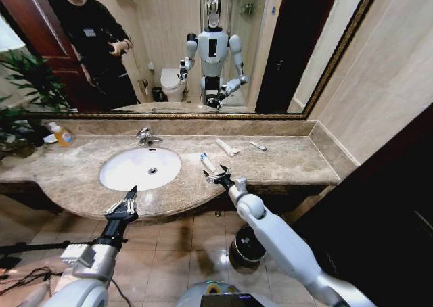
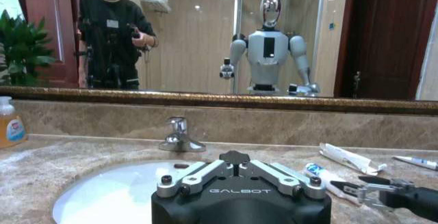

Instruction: Pick up the trash from the sink and place it in the trash bin.

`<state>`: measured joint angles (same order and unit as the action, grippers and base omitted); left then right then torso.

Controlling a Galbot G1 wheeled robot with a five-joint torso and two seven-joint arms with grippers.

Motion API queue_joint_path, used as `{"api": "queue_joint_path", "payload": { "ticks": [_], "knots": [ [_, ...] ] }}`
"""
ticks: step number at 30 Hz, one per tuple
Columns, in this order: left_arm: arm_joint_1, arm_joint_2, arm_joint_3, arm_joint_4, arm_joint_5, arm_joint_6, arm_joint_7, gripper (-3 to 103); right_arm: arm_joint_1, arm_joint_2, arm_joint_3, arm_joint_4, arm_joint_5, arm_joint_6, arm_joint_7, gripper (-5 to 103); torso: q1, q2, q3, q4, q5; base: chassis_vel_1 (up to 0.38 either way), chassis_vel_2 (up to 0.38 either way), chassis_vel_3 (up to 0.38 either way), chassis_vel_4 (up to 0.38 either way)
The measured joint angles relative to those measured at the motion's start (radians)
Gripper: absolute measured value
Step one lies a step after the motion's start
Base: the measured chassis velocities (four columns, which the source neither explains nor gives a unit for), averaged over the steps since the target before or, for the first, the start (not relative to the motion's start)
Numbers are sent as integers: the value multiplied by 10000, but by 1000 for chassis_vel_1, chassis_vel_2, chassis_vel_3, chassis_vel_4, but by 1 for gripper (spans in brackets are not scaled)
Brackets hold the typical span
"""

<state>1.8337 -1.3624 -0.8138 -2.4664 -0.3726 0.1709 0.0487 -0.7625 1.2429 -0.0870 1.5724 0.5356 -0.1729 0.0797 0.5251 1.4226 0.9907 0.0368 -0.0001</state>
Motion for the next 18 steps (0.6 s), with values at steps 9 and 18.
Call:
{"api": "queue_joint_path", "payload": {
  "ticks": [9,18],
  "knots": [
    [0,0,0,0,0,0,0,0,417,197,-218,-783,-118,23,58,100,0,0,-1,-1,-1,0,0,0,0],
    [0,0,0,0,0,0,0,0,468,271,-239,-973,-257,88,161,85,0,0,-1,0,0,0,0,0,0]
  ]
}}
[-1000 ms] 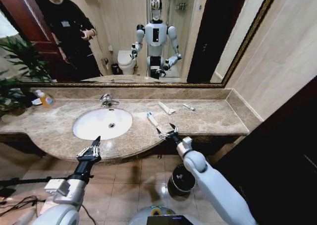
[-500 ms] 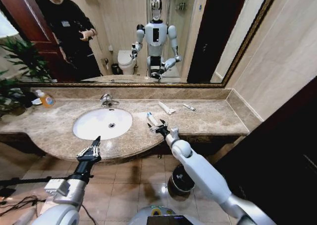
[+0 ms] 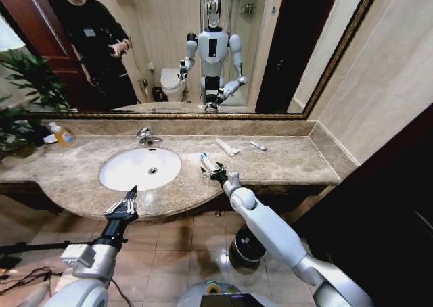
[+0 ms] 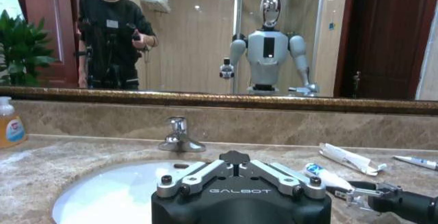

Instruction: Pick up the trash from the sink and place it in the trash bin.

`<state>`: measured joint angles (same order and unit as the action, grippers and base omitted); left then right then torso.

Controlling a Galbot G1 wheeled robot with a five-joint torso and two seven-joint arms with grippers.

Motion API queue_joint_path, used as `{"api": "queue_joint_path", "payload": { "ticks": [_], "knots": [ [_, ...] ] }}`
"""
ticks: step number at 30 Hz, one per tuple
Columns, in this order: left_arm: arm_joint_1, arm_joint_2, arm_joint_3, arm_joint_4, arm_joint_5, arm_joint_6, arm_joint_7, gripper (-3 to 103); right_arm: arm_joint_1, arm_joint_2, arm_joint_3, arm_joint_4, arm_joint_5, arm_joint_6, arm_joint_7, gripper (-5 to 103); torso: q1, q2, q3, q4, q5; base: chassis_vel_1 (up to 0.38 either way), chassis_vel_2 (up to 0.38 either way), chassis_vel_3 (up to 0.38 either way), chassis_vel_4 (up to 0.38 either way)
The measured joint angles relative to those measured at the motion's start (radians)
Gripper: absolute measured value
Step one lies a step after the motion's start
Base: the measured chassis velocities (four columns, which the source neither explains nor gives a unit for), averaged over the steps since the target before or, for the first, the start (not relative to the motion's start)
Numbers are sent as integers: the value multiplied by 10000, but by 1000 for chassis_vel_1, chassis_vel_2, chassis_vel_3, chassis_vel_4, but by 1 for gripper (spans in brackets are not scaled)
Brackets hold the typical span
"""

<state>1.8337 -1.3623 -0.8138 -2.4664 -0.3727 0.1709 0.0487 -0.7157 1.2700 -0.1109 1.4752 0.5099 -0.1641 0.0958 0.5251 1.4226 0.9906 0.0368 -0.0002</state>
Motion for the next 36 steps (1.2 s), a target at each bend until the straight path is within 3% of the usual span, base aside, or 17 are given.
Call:
{"api": "queue_joint_path", "payload": {
  "ticks": [1,2,6,14,22,36],
  "knots": [
    [0,0,0,0,0,0,0,0,4,-15,-6,-2,-2,1,4,85,0,0,0,0,0,0,0,0,0],
    [0,0,0,0,0,0,0,0,8,-35,-15,-2,-4,1,10,78,0,0,0,0,0,0,0,0,0],
    [0,0,0,0,0,0,0,0,9,-74,-38,-2,-5,3,12,73,0,0,0,0,1,0,0,0,0],
    [0,0,0,0,0,0,0,0,-10,-89,-112,-56,8,25,3,46,0,0,0,0,2,0,0,0,0],
    [0,0,0,0,0,0,0,0,-90,-110,-57,0,13,105,5,27,0,0,0,0,2,0,0,0,0],
    [0,0,0,0,0,0,0,0,-739,-541,585,1260,-11,119,14,25,0,0,0,0,3,0,0,0,0]
  ]
}}
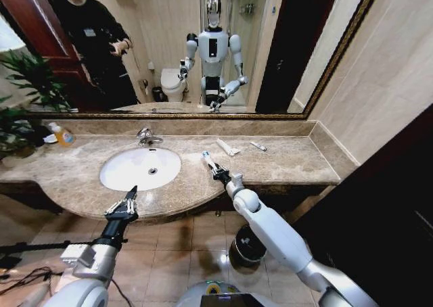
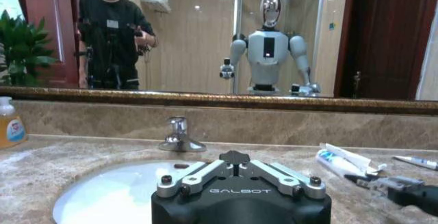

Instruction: Pick up the trash from the sink and place it in the trash bin.

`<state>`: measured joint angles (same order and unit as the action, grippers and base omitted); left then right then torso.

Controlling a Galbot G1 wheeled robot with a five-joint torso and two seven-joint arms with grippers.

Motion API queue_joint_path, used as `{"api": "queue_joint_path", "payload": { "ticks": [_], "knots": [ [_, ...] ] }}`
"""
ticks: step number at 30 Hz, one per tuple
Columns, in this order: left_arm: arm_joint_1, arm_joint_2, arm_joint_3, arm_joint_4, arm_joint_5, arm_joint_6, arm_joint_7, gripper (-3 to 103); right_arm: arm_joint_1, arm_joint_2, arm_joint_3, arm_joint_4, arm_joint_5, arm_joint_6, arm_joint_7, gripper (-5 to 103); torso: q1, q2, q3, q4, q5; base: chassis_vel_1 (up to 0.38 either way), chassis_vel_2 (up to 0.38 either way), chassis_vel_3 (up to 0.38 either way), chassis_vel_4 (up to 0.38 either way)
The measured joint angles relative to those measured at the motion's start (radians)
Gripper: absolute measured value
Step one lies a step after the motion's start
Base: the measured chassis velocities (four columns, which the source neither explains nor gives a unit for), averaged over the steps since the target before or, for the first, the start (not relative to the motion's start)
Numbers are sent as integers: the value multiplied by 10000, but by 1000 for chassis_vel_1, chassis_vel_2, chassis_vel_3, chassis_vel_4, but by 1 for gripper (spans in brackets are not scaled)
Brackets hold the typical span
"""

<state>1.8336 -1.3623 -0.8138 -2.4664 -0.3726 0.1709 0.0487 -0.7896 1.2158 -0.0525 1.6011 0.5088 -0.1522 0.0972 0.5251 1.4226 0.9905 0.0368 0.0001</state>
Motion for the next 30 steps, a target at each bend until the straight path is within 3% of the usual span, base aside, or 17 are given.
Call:
{"api": "queue_joint_path", "payload": {
  "ticks": [17,30],
  "knots": [
    [0,0,0,0,0,0,0,0,-2450,-1052,2228,2396,-180,182,-229,25,0,0,0,-1,0,0,0,0,0],
    [0,0,1,0,0,0,0,0,-4808,-1097,3812,3696,-280,690,-482,25,-1,1,-1,-1,1,0,0,0,0]
  ]
}}
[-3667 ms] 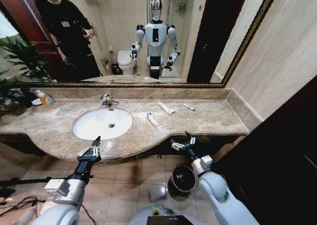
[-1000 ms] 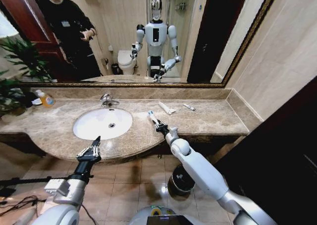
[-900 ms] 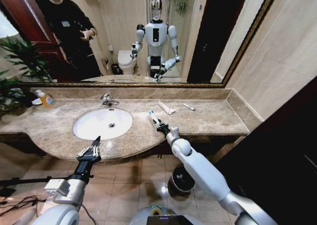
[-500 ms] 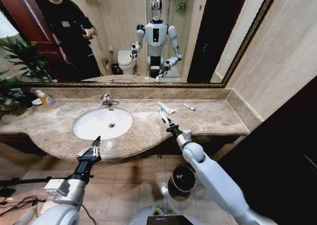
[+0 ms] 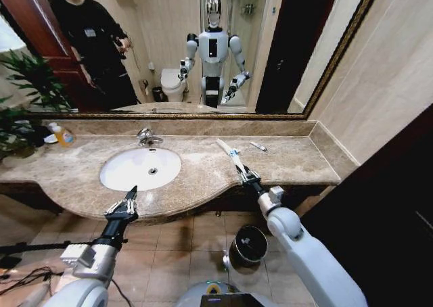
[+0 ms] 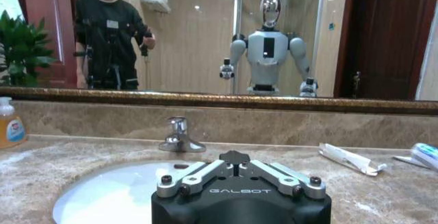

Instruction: Pick up the trash from the sink and place it in the trash bin.

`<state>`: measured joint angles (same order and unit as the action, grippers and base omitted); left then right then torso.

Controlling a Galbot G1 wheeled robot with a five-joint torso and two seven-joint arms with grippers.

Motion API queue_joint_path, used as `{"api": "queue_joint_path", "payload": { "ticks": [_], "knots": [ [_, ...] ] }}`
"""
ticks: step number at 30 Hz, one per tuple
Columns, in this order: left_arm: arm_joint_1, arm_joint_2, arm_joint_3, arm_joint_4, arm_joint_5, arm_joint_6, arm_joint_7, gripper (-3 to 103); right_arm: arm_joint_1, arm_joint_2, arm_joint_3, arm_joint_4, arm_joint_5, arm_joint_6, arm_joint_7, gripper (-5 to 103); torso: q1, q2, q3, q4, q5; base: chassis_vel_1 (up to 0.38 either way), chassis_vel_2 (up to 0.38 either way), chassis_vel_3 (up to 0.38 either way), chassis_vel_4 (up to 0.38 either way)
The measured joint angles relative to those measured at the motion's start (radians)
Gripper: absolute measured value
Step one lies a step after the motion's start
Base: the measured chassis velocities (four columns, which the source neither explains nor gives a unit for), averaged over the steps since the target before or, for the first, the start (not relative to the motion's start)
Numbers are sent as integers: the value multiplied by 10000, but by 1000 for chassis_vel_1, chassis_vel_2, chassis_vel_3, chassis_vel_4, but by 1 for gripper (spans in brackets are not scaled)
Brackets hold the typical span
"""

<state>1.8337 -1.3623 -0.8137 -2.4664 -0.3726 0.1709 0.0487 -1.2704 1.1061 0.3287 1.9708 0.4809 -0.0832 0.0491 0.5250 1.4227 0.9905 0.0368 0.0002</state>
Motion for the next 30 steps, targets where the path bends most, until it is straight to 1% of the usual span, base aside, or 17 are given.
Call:
{"api": "queue_joint_path", "payload": {
  "ticks": [2,5,7,9,10,12,13,14,17,18,21,22,23,26,27,29,30],
  "knots": [
    [0,0,0,0,0,0,0,0,-214,45,190,64,-29,82,-19,25,0,0,0,0,0,0,0,0,0],
    [0,0,0,0,0,0,0,0,-989,184,880,301,-62,322,-148,25,0,0,0,0,0,0,0,0,0],
    [0,0,0,0,0,0,0,0,-1155,202,1034,349,-46,367,-201,25,0,0,0,0,1,0,0,0,0],
    [0,0,0,0,0,0,0,0,-1845,247,1642,459,111,584,-484,25,0,0,0,0,1,0,0,0,0],
    [0,0,0,0,0,0,0,0,-1845,247,1642,459,111,584,-484,25,0,0,0,0,1,0,0,0,0],
    [0,0,0,0,0,0,-1,0,-2382,250,2084,465,244,870,-721,25,0,0,0,0,0,0,0,0,0],
    [0,0,0,0,0,0,-1,0,-2382,250,2084,465,244,870,-721,25,0,0,0,0,0,0,0,0,0],
    [0,0,0,0,0,0,0,0,-2854,250,2391,455,345,1144,-900,25,0,1,0,-1,1,0,0,0,0],
    [0,0,0,0,0,0,1,0,-3827,249,2807,327,439,1767,-1179,25,0,1,0,0,-1,0,0,0,0],
    [0,0,0,0,0,0,1,0,-3827,249,2807,327,439,1767,-1179,25,0,1,0,0,-1,0,0,0,0],
    [0,0,0,0,0,0,2,0,-4762,241,2909,-259,311,2639,-1573,25,0,1,0,-1,-2,0,0,0,0],
    [0,0,0,0,0,0,2,0,-4762,241,2909,-259,311,2639,-1573,25,0,1,0,-1,-2,0,0,0,0],
    [0,0,0,0,0,0,0,0,-4879,241,2906,-450,239,2800,-1647,25,-1,1,0,-1,-1,0,0,0,0],
    [0,0,0,0,0,0,0,0,-4956,350,2605,-1669,-149,3385,-1822,25,0,0,1,-1,-2,0,0,0,0],
    [0,0,0,0,0,0,0,0,-4956,350,2605,-1669,-149,3385,-1822,25,0,0,1,-1,-2,0,0,0,0],
    [0,0,0,0,0,0,0,0,-4494,567,2245,-2640,-452,3532,-1827,25,0,1,1,-1,0,0,0,0,0],
    [0,0,0,0,0,0,0,0,-4494,567,2245,-2640,-452,3532,-1827,25,0,1,1,-1,0,0,0,0,0]
  ]
}}
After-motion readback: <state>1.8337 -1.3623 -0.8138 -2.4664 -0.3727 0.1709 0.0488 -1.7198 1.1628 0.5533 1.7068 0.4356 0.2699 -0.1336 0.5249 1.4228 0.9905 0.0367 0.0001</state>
